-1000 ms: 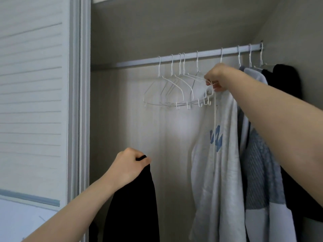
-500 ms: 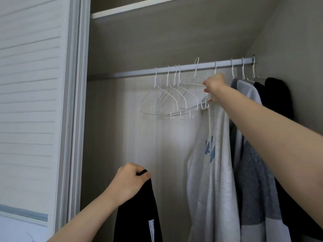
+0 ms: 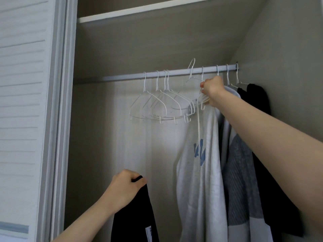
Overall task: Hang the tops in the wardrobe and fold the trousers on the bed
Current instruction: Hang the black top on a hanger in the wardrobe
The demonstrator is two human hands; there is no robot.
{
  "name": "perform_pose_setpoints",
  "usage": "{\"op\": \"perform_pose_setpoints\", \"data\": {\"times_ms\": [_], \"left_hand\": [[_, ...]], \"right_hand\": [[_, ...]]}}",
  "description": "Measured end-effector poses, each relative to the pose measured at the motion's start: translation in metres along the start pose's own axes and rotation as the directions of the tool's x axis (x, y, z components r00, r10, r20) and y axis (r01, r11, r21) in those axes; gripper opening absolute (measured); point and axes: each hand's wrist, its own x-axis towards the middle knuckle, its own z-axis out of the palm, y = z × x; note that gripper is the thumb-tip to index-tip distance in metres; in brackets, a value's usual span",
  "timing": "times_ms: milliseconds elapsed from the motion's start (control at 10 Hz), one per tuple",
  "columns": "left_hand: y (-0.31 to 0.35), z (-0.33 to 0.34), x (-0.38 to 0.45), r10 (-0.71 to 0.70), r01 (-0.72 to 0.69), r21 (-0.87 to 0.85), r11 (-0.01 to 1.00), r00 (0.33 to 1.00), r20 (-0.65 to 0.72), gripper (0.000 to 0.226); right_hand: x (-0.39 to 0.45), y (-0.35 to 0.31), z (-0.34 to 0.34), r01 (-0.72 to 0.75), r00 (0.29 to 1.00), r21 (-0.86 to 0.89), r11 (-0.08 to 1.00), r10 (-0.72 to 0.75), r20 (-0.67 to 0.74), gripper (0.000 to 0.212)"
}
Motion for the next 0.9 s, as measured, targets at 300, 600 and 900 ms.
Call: {"op": "perform_pose_setpoints", "data": {"times_ms": [300, 600, 900], "left_hand": [[0.001, 0.005, -0.004, -0.007, 0.007, -0.058, 0.998, 1.000, 0.001, 0.048], [0.007, 0.017, 0.009, -0.048, 0.045, -0.052, 0.998, 0.998, -0.046, 0.050], [-0.006, 0.028, 0.011, -0.132, 0.126, -0.176, 0.976, 0.991, -0.024, 0.036]], "right_hand": [[-0.006, -0.008, -0.001, 0.057, 0.996, -0.040, 0.998, -0.059, -0.064, 0.020], [-0.103, 0.018, -0.029, 0.125, 0.989, 0.011, 0.992, -0.124, -0.078, 0.023], [-0.259, 0.096, -0.074, 0.029, 0.997, 0.021, 0.999, -0.030, 0.067, 0.026]]}}
